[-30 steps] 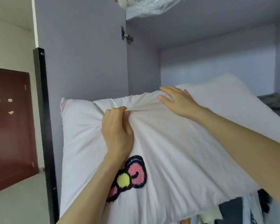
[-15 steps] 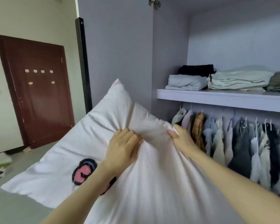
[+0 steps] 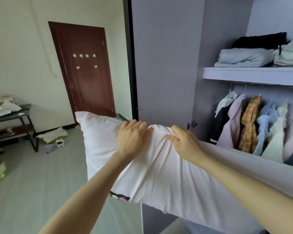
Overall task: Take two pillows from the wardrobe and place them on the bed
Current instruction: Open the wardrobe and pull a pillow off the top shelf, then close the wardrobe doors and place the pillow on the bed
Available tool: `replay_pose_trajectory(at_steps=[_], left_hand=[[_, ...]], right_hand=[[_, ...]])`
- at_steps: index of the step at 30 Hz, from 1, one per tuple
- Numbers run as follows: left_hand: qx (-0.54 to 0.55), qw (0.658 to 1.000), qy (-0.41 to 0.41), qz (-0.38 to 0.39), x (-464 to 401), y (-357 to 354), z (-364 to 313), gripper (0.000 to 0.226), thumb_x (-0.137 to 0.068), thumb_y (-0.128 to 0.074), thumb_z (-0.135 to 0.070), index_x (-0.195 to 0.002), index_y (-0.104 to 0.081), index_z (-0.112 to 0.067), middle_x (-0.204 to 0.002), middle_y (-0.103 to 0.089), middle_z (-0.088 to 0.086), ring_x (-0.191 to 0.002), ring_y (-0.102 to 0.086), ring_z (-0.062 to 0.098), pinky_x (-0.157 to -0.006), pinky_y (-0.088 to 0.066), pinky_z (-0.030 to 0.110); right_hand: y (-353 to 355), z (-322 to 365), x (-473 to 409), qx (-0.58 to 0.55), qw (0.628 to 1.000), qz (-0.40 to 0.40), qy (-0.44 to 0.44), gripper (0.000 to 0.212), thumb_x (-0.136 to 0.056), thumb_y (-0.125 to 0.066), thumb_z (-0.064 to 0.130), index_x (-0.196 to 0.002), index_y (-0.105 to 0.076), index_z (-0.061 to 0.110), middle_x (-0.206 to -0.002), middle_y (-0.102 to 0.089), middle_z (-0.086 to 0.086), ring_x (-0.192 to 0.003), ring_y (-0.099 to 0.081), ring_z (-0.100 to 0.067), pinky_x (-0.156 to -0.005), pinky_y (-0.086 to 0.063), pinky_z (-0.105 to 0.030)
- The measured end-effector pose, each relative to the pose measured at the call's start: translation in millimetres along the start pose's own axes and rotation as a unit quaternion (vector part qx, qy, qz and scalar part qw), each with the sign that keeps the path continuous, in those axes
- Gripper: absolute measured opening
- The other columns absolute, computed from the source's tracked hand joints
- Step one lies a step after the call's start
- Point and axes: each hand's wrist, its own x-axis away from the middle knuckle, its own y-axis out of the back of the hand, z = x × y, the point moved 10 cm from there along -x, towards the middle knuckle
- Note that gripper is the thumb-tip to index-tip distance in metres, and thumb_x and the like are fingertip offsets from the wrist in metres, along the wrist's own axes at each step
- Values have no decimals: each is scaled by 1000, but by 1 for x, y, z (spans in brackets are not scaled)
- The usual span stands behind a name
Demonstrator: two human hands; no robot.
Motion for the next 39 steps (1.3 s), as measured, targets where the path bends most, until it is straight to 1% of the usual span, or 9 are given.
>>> replay_pose_trajectory(at_steps=[5,7,9,11,13,20,25,34,39], left_hand=[[54,991,121,10,54,-6,55,45,-89,-29,-31,-66,-59,-6,-64,-65,9,-60,-58,28,-60,-40,38],[40,991,129,11,75,-4,71,43,-87,-30,-30,-66,-60,-7,-63,-66,8,-59,-58,28,-58,-42,37],[-5,994,112,18,89,2,82,36,-85,-35,-27,-66,-60,-10,-60,-65,6,-56,-59,26,-57,-40,33],[-58,994,84,29,94,7,88,28,-82,-41,-23,-66,-62,-13,-58,-64,3,-55,-59,24,-60,-32,29],[-101,991,52,65,100,3,92,18,-81,-53,-21,-66,-62,-15,-60,-65,0,-57,-59,22,-61,-29,28],[-165,971,78,156,139,-7,138,17,-70,-78,-19,-62,-63,-16,-56,-64,-3,-57,-59,20,-62,-48,28],[-197,966,103,135,141,3,170,13,-77,-58,-14,-66,-64,-16,-58,-65,-2,-57,-59,20,-67,-37,29],[-131,975,100,151,157,-5,170,18,-72,-78,-15,-62,-64,-10,-56,-66,3,-54,-60,24,-53,-49,32],[-103,981,60,151,172,-10,137,19,-73,-76,-17,-61,-64,-10,-54,-64,2,-53,-59,23,-58,-39,30]], right_hand=[[-34,12,-7,-10,996,77,43,10,-92,-50,22,-90,-57,16,-78,-57,8,-66,-48,-4,-64,-38,-28],[-50,15,-13,45,993,74,79,19,-93,-46,16,-108,-58,14,-102,-62,0,-90,-55,-15,-79,-44,-35],[-82,17,-25,137,978,108,115,33,-92,-41,10,-125,-50,12,-125,-54,-6,-116,-47,-24,-101,-32,-38],[-116,18,-40,235,946,167,145,47,-89,-39,5,-136,-37,12,-140,-41,-7,-134,-30,-23,-115,-9,-42],[-146,23,-56,329,902,204,189,54,-87,-40,6,-140,-28,13,-148,-29,-10,-141,-13,-24,-114,6,-48],[-223,5,-83,571,744,294,181,60,-90,-36,28,-145,-14,21,-156,-2,-11,-143,10,-28,-111,13,-54],[-234,-23,-92,662,665,315,140,65,-90,-45,37,-145,-13,22,-157,-2,-9,-142,11,-32,-108,16,-57],[-230,-7,-86,657,676,248,225,50,-88,-48,38,-133,-42,18,-145,-31,-12,-136,-16,-36,-111,4,-60],[-197,-7,-51,630,709,212,237,34,-88,-47,33,-115,-57,15,-125,-49,-11,-125,-34,-32,-112,0,-59]])
